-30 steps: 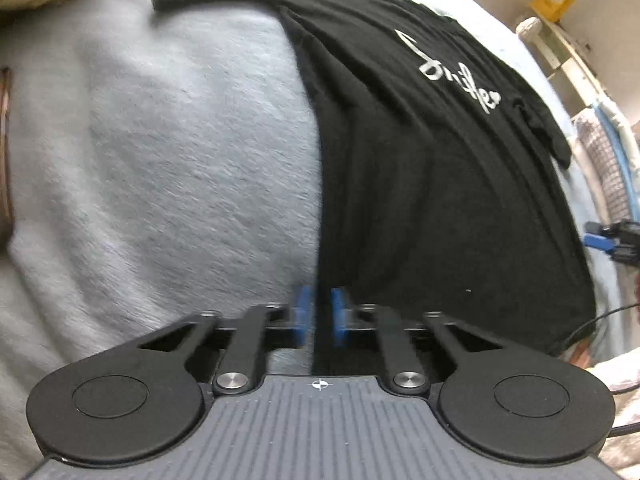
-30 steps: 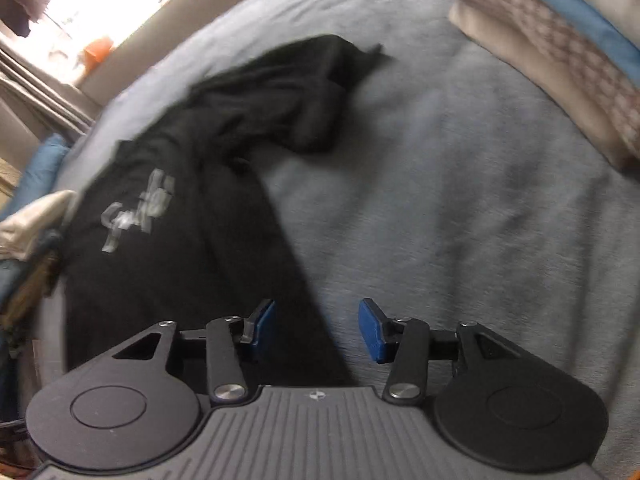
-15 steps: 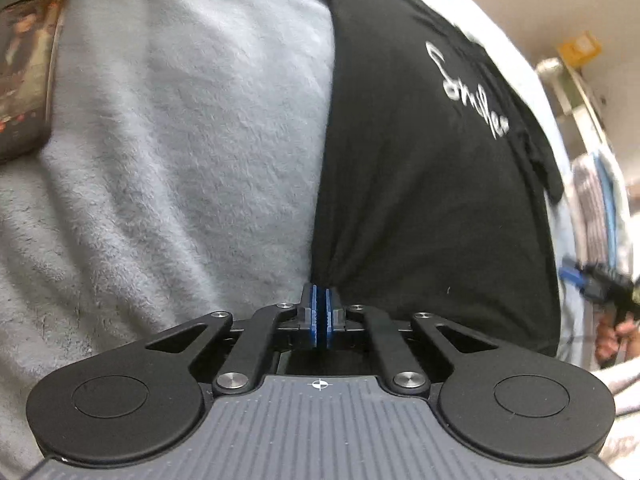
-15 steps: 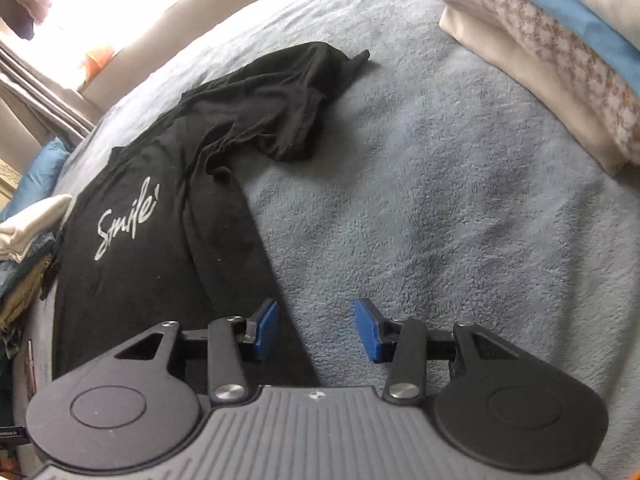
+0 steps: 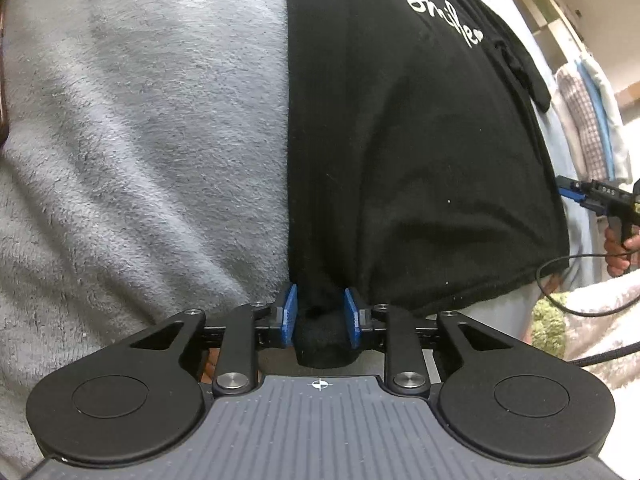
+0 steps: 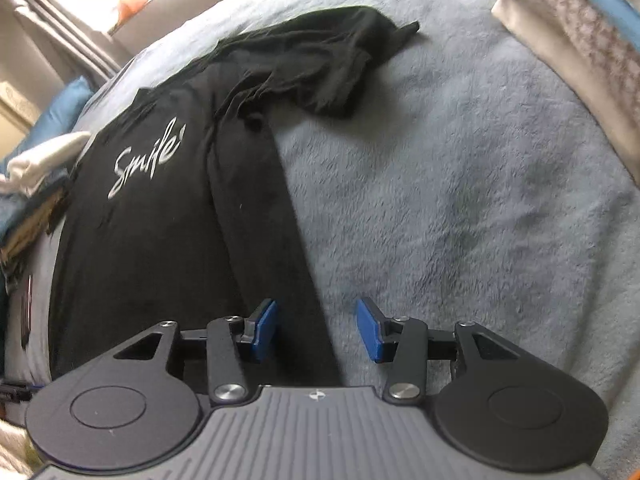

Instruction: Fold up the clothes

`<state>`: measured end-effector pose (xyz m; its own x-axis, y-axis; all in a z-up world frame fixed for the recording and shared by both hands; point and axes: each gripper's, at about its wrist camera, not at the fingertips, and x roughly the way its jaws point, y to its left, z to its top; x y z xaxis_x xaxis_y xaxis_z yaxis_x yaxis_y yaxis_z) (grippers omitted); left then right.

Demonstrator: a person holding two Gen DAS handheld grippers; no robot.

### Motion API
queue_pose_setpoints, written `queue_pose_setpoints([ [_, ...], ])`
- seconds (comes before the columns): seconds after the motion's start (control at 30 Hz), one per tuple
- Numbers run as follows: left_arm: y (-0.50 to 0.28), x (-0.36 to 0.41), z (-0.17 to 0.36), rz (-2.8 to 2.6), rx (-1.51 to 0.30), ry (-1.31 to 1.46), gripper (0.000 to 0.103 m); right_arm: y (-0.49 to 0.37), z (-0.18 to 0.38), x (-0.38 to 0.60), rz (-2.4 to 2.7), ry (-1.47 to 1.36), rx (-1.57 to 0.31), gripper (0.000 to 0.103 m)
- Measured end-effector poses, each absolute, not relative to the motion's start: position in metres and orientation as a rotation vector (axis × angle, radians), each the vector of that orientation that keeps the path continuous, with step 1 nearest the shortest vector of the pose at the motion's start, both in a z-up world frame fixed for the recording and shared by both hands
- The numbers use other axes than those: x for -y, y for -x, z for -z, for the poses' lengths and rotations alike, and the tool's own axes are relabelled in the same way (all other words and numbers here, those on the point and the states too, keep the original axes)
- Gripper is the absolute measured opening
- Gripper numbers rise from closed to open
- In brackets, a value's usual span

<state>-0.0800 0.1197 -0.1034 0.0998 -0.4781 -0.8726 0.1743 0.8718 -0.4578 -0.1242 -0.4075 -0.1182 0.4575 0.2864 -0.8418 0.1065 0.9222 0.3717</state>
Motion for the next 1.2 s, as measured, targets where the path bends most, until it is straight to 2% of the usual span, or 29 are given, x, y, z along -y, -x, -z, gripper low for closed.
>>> queue_pose_setpoints([
  [0.03,0.080,-0.119,0.104,0.495,-1.397,0.261,0.025,0.124,0.119,0.404,-0.119,-0.384,-1.099,0.048],
  [0.1,0.081,-0.118,0.105,0.505,-1.405,0.254,0.025,0.125,0.119,0.398,-0.126,-0.349,-1.102,0.039],
  [0.13,0.081,-0.119,0.106,0.508,-1.411,0.256,0.025,0.125,0.120,0.394,-0.130,-0.331,-1.103,0.033],
  [0.2,0.081,-0.122,0.106,0.511,-1.423,0.268,0.025,0.125,0.120,0.387,-0.131,-0.288,-1.106,0.003],
  [0.23,0.083,-0.125,0.106,0.512,-1.427,0.272,0.025,0.125,0.119,0.383,-0.121,-0.257,-1.108,0.002],
  [0.37,0.091,-0.136,0.106,0.512,-1.431,0.288,0.025,0.133,0.108,0.388,0.019,-0.177,-1.059,0.001],
  [0.63,0.090,-0.145,0.112,0.504,-1.450,0.377,0.026,0.143,0.118,0.408,0.054,-0.330,-1.042,0.003],
  [0.67,0.090,-0.146,0.112,0.502,-1.452,0.389,0.026,0.147,0.117,0.415,0.047,-0.380,-1.051,0.005],
  [0.73,0.091,-0.150,0.112,0.501,-1.459,0.423,0.026,0.158,0.114,0.429,0.019,-0.473,-1.075,0.018],
  [0.77,0.091,-0.154,0.113,0.501,-1.465,0.447,0.026,0.163,0.113,0.434,0.000,-0.512,-1.085,0.031],
  [0.8,0.092,-0.158,0.113,0.501,-1.473,0.475,0.026,0.171,0.111,0.438,-0.022,-0.538,-1.094,0.038],
  [0.9,0.094,-0.169,0.116,0.492,-1.482,0.579,0.026,0.188,0.112,0.437,-0.076,-0.538,-1.156,0.041],
  [1.07,0.095,-0.158,0.116,0.489,-1.464,0.539,0.026,0.205,0.121,0.426,-0.129,-0.473,-1.213,0.039],
  [1.13,0.096,-0.149,0.113,0.498,-1.452,0.455,0.024,0.207,0.119,0.415,-0.163,-0.401,-1.221,0.025],
  [1.17,0.096,-0.145,0.111,0.486,-1.450,0.418,0.021,0.207,0.118,0.408,-0.184,-0.348,-1.230,0.007],
  [1.2,0.097,-0.142,0.109,0.474,-1.446,0.382,0.016,0.208,0.117,0.401,-0.206,-0.295,-1.239,0.004],
])
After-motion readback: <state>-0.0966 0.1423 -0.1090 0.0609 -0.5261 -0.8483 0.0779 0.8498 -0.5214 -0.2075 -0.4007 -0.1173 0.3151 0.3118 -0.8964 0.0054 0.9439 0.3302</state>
